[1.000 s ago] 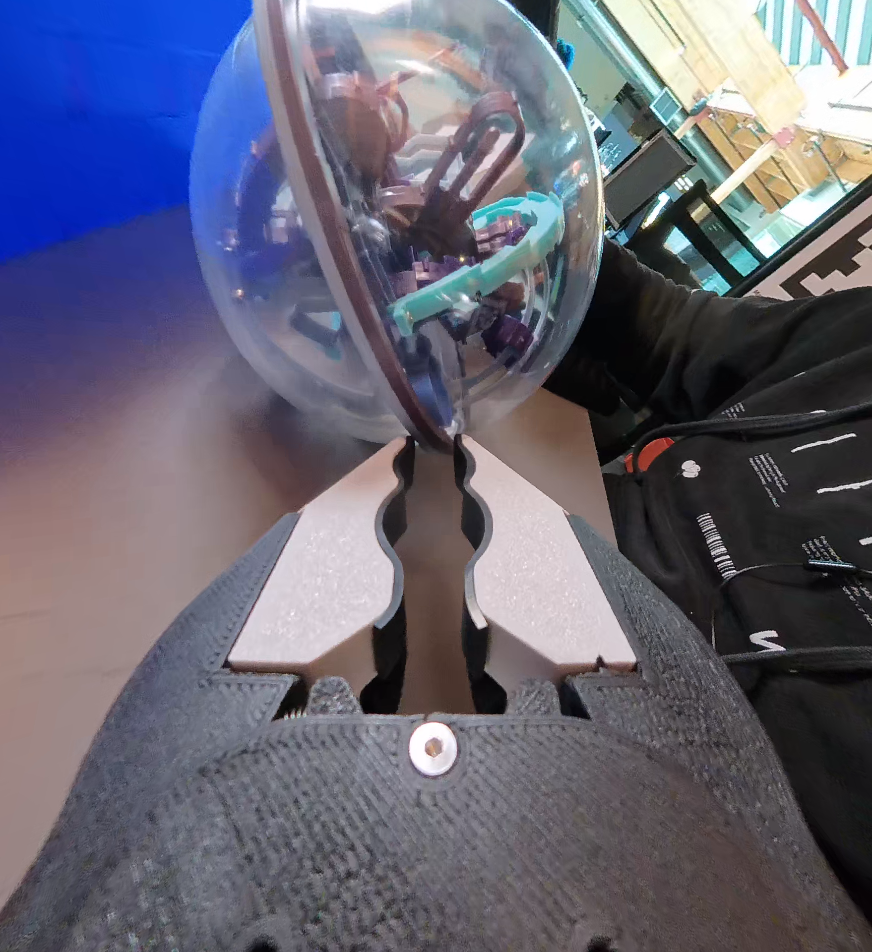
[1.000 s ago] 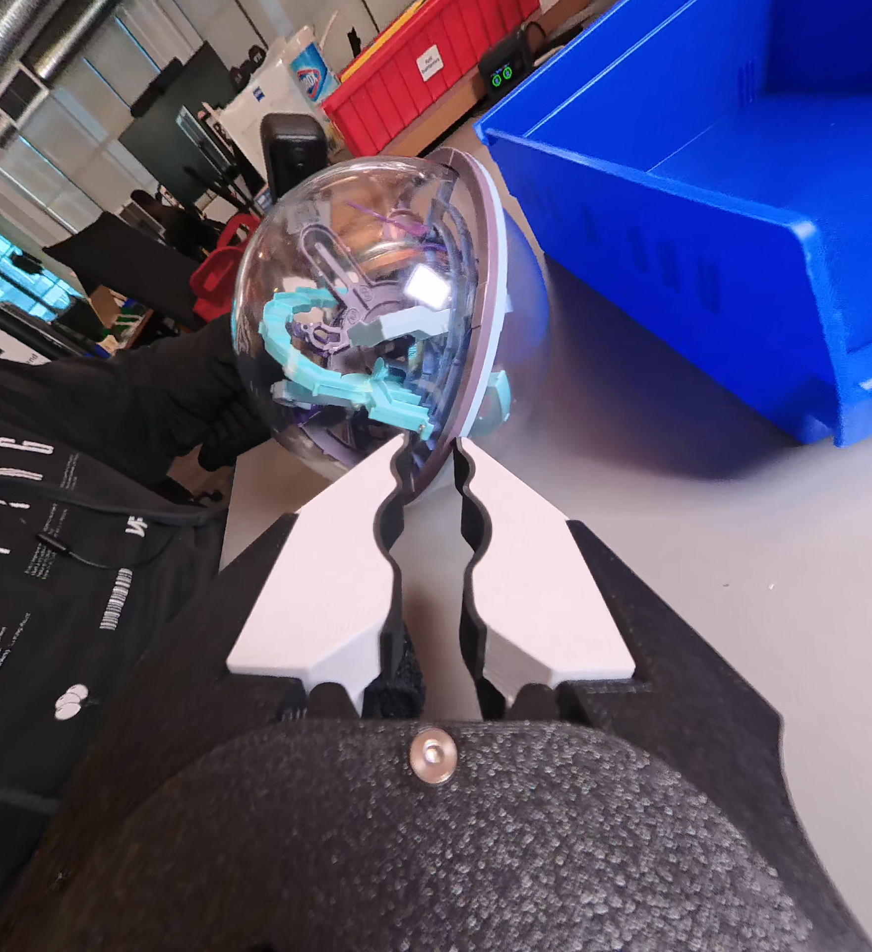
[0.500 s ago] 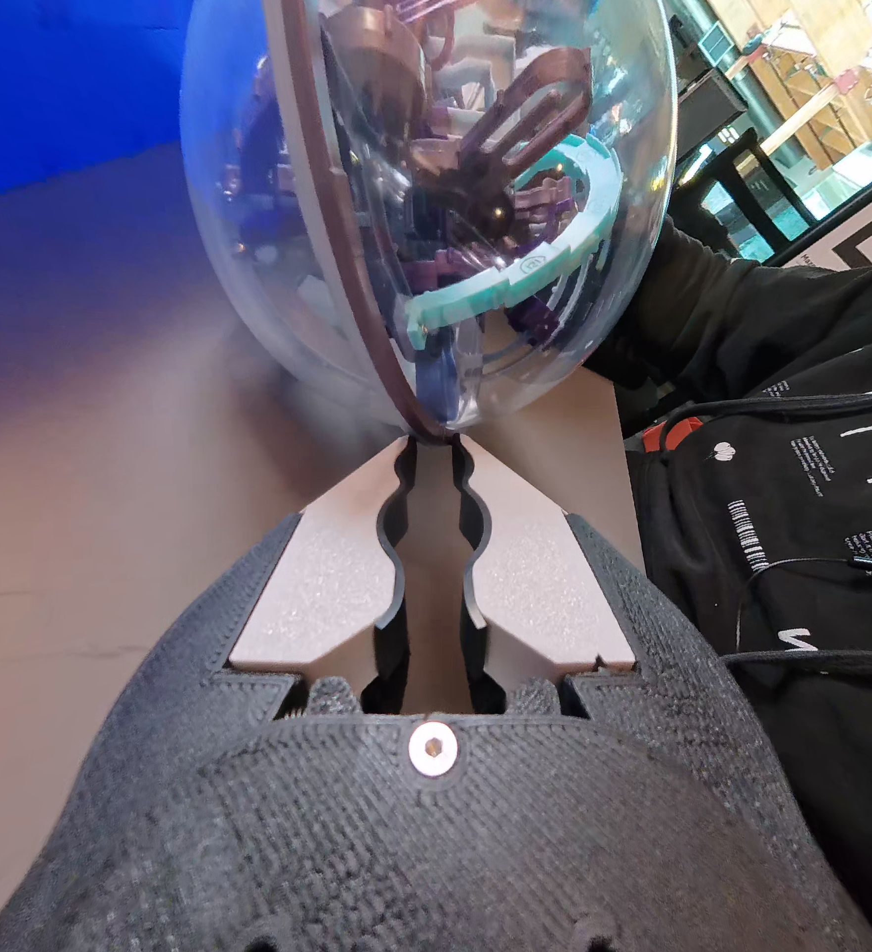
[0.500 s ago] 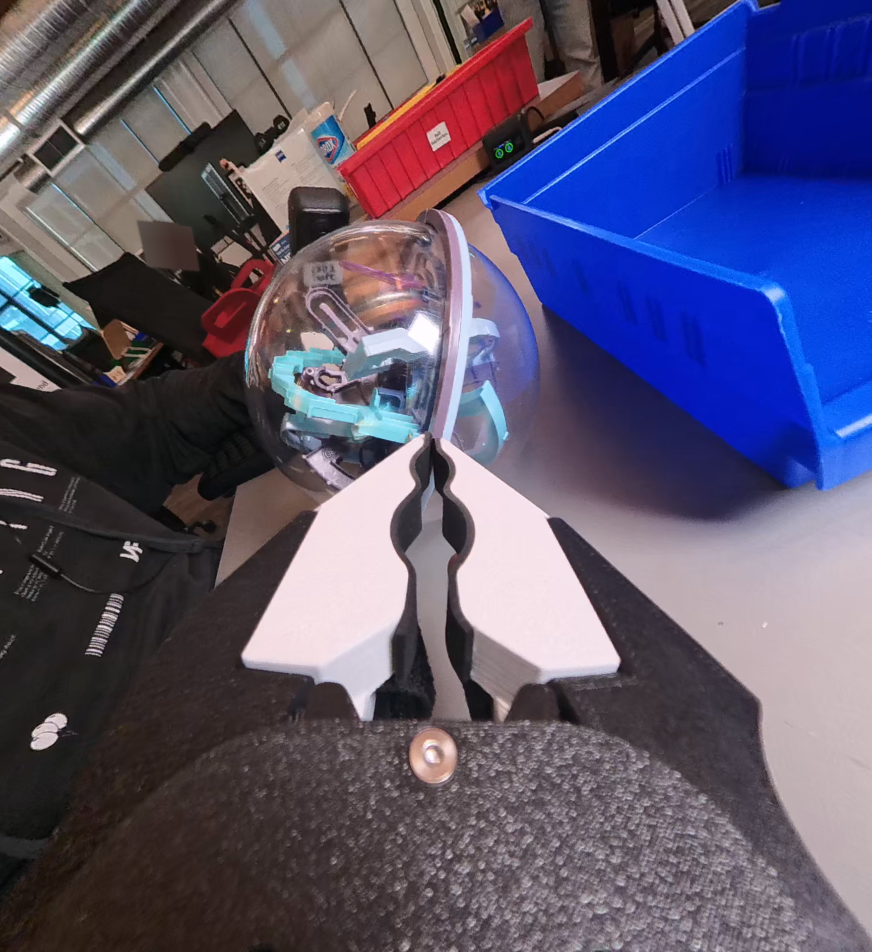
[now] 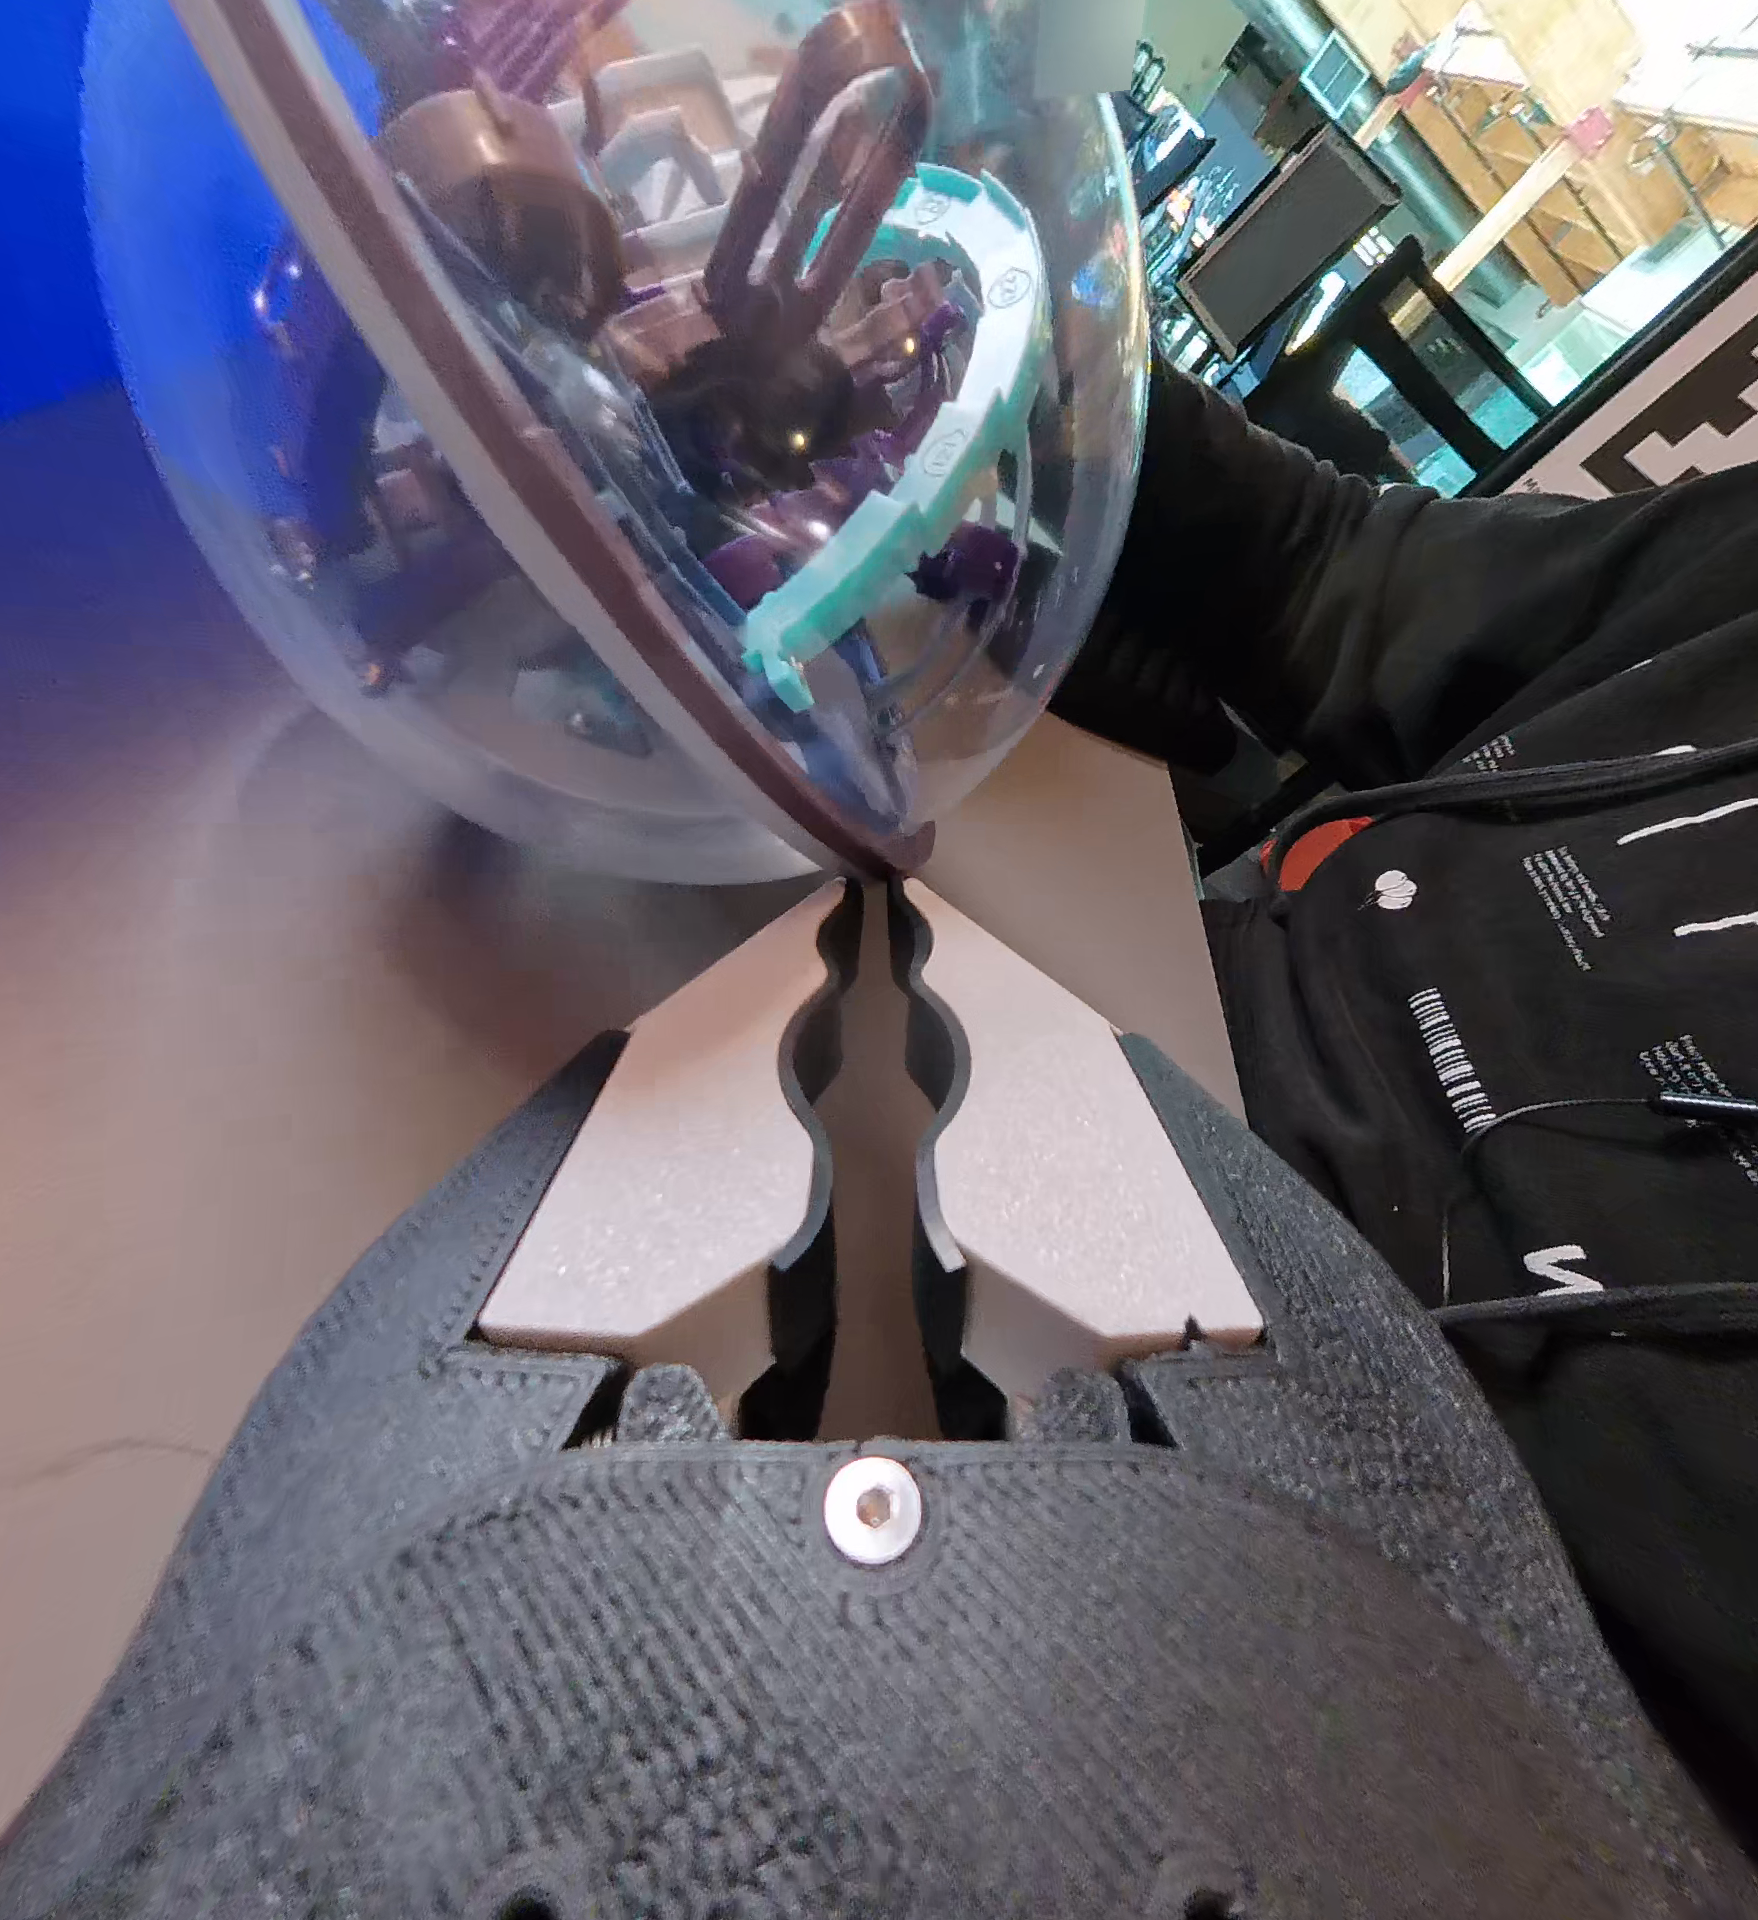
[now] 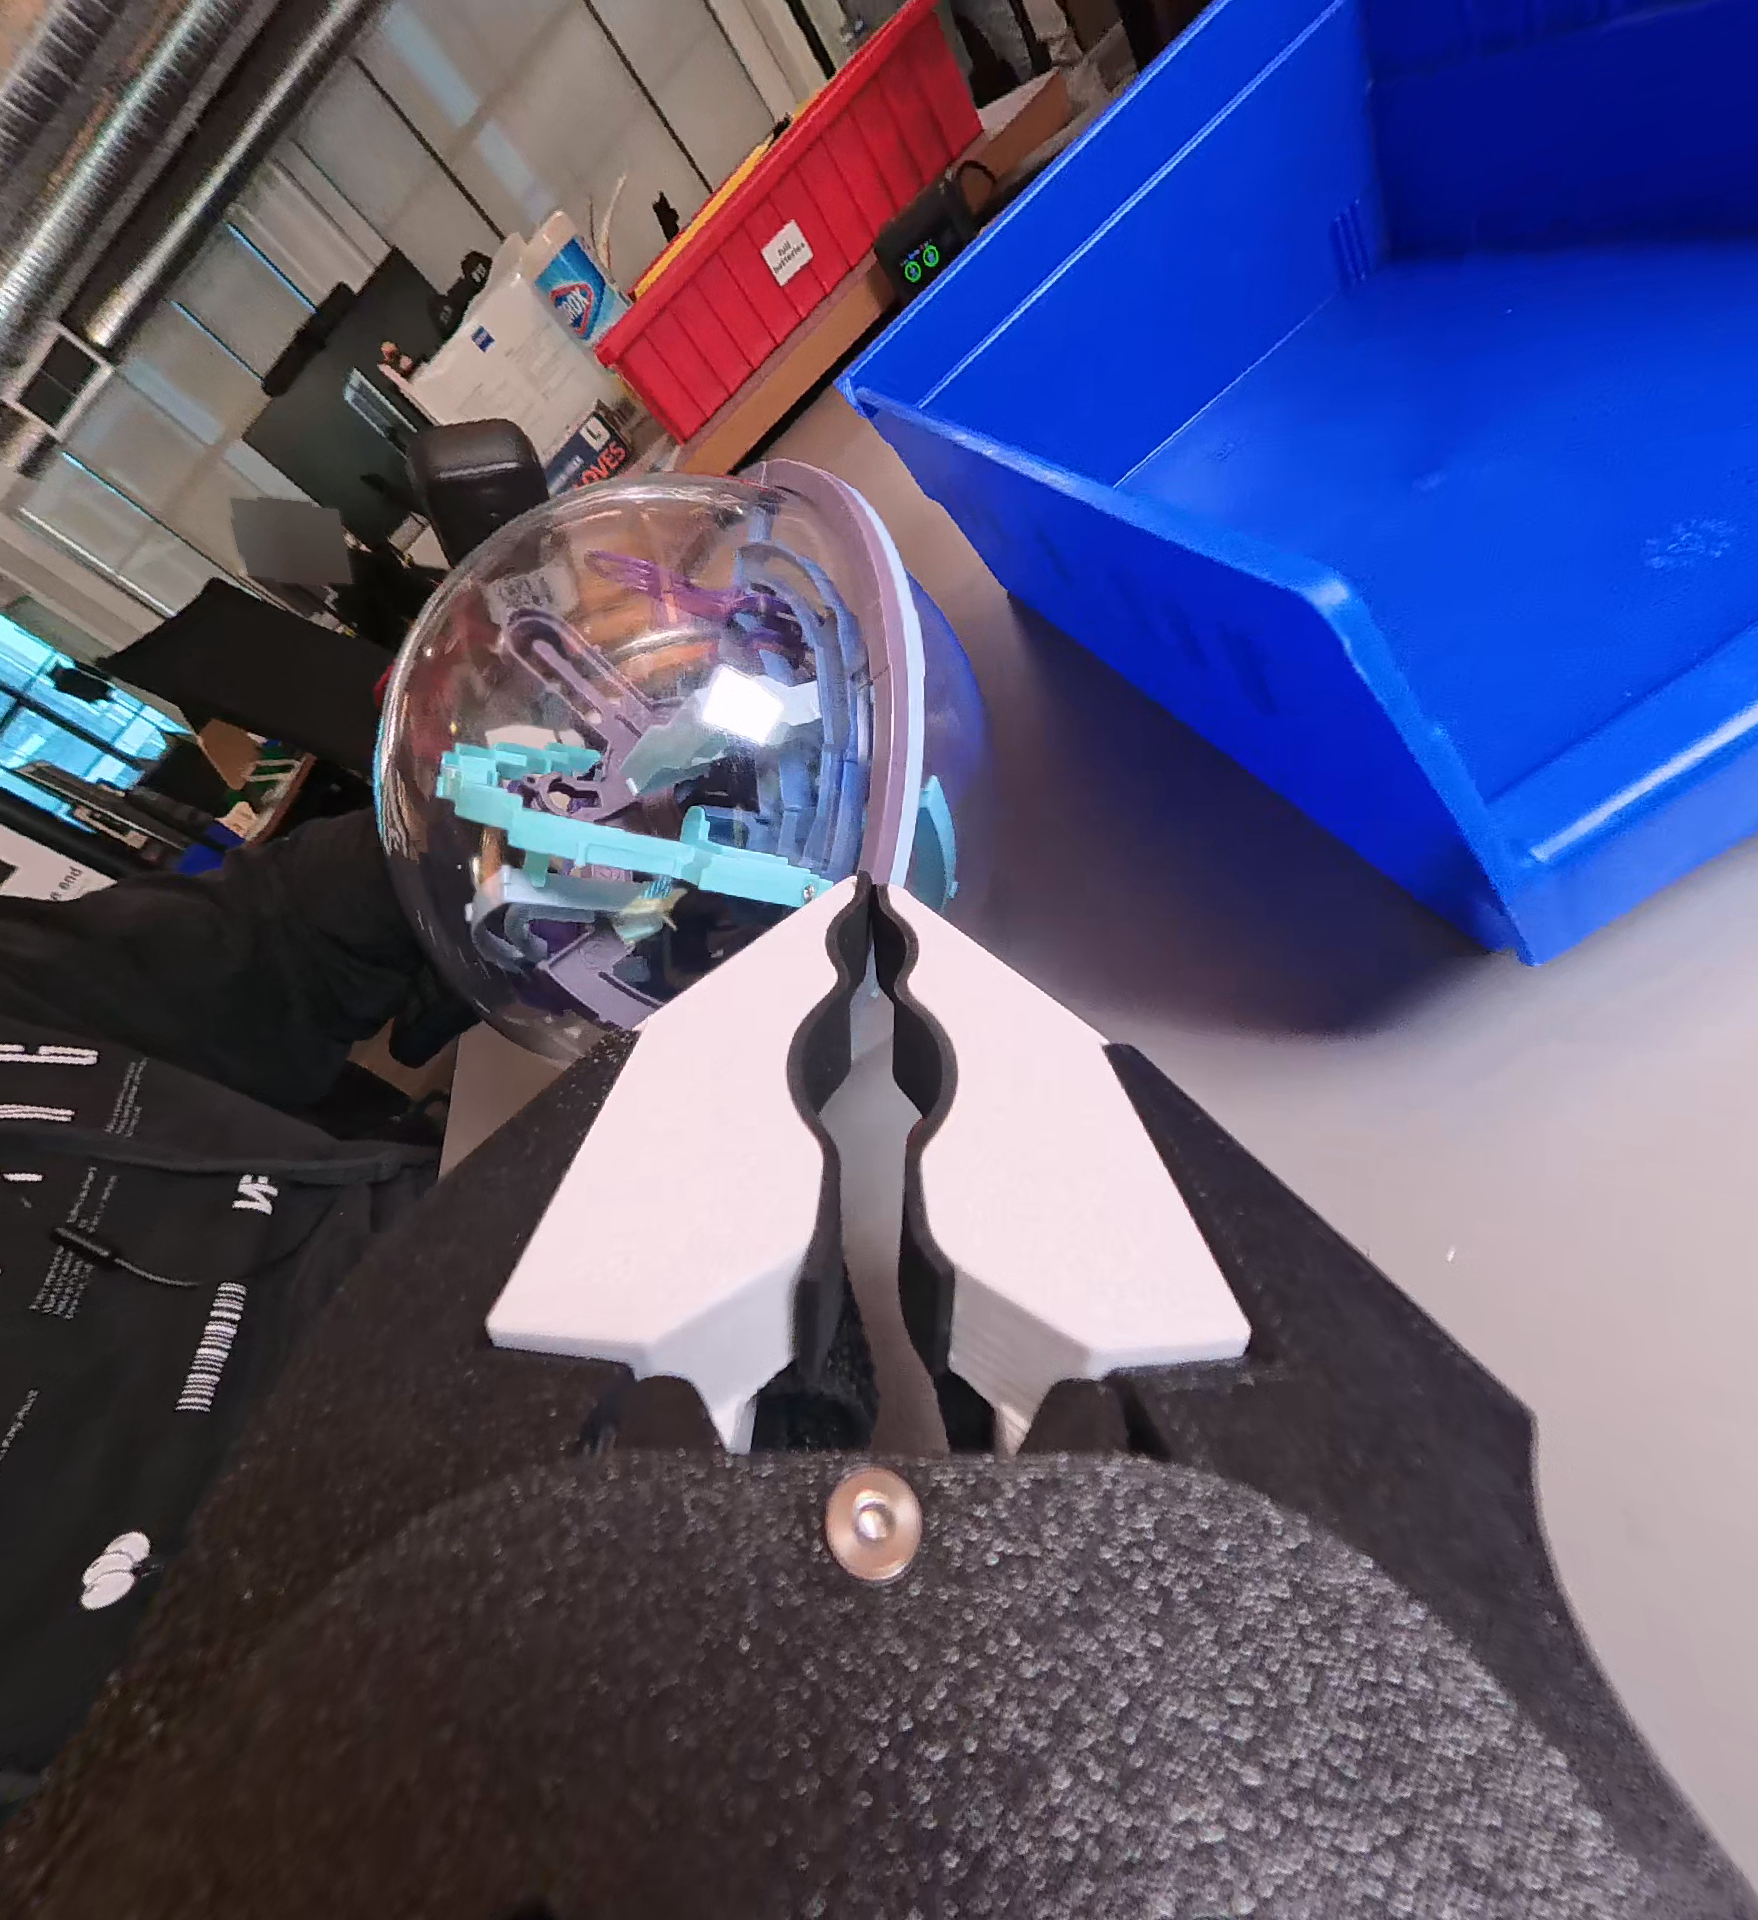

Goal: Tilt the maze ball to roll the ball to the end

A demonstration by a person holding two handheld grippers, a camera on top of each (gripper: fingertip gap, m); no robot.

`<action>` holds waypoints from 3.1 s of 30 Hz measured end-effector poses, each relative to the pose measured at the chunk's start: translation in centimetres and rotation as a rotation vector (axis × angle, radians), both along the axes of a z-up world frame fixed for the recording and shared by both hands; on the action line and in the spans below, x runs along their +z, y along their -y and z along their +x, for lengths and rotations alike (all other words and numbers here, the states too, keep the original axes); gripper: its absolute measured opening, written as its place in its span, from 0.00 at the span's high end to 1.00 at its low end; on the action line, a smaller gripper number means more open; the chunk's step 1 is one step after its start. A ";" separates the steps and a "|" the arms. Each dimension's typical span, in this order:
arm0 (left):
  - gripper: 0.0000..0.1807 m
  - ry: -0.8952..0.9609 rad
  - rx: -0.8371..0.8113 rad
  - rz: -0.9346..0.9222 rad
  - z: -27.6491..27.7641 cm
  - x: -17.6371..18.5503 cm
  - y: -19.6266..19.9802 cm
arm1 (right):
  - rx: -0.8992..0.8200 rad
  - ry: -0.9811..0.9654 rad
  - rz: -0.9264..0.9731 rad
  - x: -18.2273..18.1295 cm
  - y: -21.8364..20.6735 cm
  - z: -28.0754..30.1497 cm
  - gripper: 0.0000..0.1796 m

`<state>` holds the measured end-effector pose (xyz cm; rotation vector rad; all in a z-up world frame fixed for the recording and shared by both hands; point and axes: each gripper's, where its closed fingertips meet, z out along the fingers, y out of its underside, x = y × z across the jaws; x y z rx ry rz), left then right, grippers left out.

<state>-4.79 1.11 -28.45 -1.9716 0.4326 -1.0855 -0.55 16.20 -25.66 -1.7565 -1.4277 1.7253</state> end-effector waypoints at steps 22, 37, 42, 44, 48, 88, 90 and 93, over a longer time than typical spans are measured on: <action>0.86 0.212 0.195 -0.002 -5.4 2.0 -2.4 | 0.057 -0.002 -0.122 -0.5 0.8 -0.6 0.93; 0.93 0.087 0.202 0.065 -5.0 1.8 -2.0 | 0.033 -0.102 0.050 0.7 1.4 -0.3 0.95; 0.93 0.075 0.204 0.068 -5.0 1.8 -1.9 | 0.018 -0.143 0.092 1.9 1.7 -0.2 0.95; 0.93 0.067 0.209 0.069 -5.0 1.7 -1.9 | 0.014 -0.159 0.118 2.4 1.9 -0.2 0.95; 0.93 0.037 0.218 0.099 -5.1 1.9 -2.0 | 0.008 -0.209 0.191 3.9 2.2 -0.1 0.95; 0.95 -0.268 0.456 0.565 -7.7 9.4 -1.4 | 0.065 -0.547 0.848 16.0 7.7 -1.6 0.96; 0.95 -0.251 0.461 0.568 -7.8 9.7 -1.4 | 0.072 -0.547 0.851 16.9 7.9 -2.1 0.96; 0.95 -0.223 0.475 0.571 -8.1 10.1 -1.4 | 0.088 -0.539 0.875 18.1 8.2 -3.0 0.96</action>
